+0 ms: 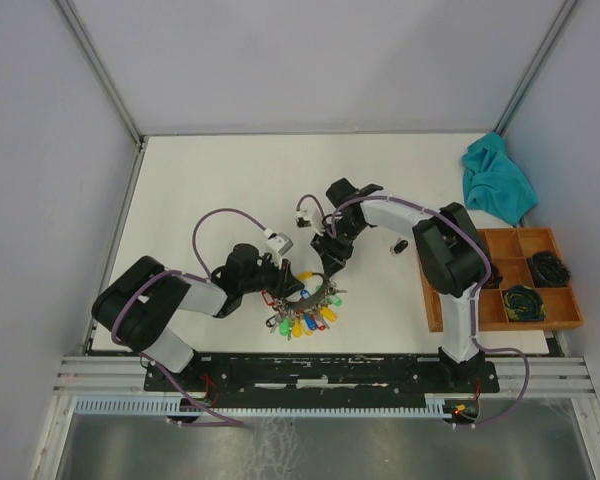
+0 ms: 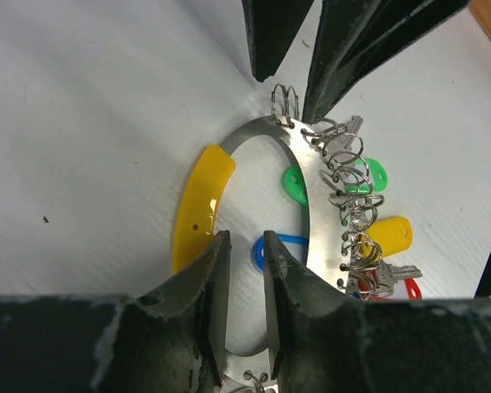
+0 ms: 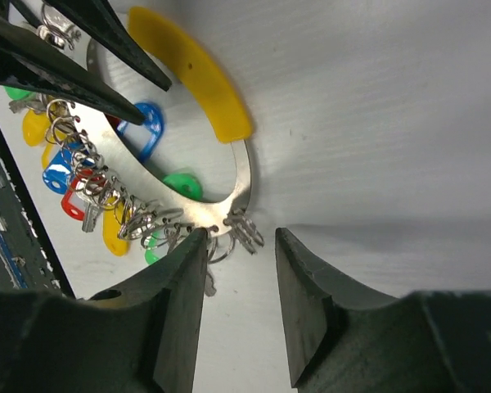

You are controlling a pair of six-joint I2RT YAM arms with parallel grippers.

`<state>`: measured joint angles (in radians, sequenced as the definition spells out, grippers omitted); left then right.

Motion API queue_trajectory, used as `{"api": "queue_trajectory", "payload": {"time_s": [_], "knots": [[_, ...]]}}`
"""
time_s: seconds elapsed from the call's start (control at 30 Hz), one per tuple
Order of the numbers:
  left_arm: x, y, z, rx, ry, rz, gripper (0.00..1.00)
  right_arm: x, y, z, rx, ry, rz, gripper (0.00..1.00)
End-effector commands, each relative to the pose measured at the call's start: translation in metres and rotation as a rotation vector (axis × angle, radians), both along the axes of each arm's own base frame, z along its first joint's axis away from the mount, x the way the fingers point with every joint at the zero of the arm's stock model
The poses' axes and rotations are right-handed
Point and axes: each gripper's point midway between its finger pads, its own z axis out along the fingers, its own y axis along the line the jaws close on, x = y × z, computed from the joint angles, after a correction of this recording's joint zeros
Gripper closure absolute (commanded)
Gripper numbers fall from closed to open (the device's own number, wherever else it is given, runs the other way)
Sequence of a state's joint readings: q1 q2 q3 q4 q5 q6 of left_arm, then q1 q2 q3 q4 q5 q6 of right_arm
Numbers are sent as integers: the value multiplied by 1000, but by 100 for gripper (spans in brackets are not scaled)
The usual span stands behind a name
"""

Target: Put the keys on the keyring

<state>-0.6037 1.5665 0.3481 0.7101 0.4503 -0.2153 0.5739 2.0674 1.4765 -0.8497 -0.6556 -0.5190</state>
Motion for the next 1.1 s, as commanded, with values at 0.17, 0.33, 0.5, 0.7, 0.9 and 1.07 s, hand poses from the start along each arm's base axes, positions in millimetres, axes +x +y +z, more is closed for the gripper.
{"api": "queue_trajectory", "payload": {"time_s": [0.17, 0.33, 0.5, 0.7, 0.9, 1.07], "knots": [[38, -40, 54, -148, -28, -7, 71, 42, -32, 67, 11, -349, -375, 48], [44, -52, 49, -173, 54, -4, 74, 44, -57, 85, 30, -484, -567, 46], [43, -62, 43, -191, 139, -28, 74, 39, -71, 94, 72, -566, -643, 44], [44, -70, 35, -168, 198, -42, 76, 33, -75, 90, 74, -570, -647, 44], [43, -72, 20, -133, 251, -39, 75, 31, -73, 89, 82, -564, -634, 44], [42, -74, 13, -121, 269, -52, 75, 31, -72, 88, 80, -560, -630, 44]]}}
